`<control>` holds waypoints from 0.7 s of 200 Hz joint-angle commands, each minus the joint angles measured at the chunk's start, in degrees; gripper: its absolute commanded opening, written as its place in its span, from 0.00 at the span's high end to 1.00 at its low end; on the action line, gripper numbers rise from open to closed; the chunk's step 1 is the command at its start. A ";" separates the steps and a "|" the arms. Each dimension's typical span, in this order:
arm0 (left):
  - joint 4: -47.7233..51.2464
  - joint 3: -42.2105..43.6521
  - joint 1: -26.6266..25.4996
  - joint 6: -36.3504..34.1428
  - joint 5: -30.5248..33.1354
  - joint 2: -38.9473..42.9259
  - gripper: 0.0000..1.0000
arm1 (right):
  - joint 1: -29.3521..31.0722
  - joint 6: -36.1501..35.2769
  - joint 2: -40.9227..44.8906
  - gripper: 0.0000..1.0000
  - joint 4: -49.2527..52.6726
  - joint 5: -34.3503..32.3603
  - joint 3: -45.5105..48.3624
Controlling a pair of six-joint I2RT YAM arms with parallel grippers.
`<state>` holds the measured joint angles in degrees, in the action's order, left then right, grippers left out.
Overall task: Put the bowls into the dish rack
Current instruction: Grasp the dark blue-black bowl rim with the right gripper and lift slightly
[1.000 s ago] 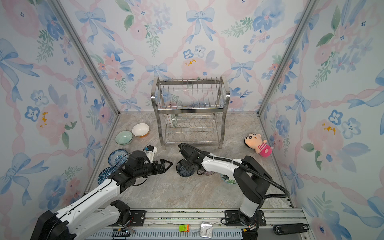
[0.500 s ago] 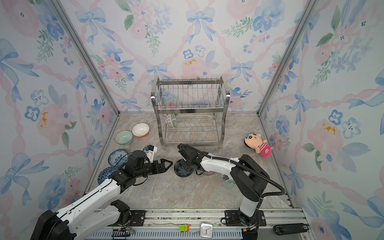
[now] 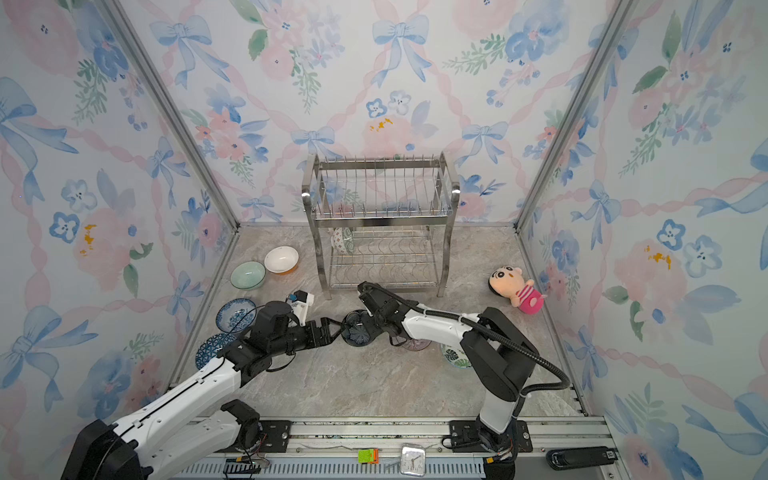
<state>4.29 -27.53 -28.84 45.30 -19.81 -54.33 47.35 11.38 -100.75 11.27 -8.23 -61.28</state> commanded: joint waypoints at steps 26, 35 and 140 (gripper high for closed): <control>-1.57 -0.63 0.16 0.23 0.22 -0.14 0.02 | -3.43 2.27 -1.96 0.87 5.21 -5.12 -0.33; -1.80 -0.79 0.18 0.24 0.12 -0.32 0.02 | -3.74 2.49 -2.25 0.86 5.96 -5.16 -0.64; -2.36 -1.97 0.15 -0.28 -0.40 -2.03 0.02 | -4.89 3.83 0.88 0.66 9.58 -6.03 -1.96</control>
<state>2.66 -28.47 -28.84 45.28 -19.84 -56.14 43.00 15.07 -101.38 16.58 -13.21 -61.82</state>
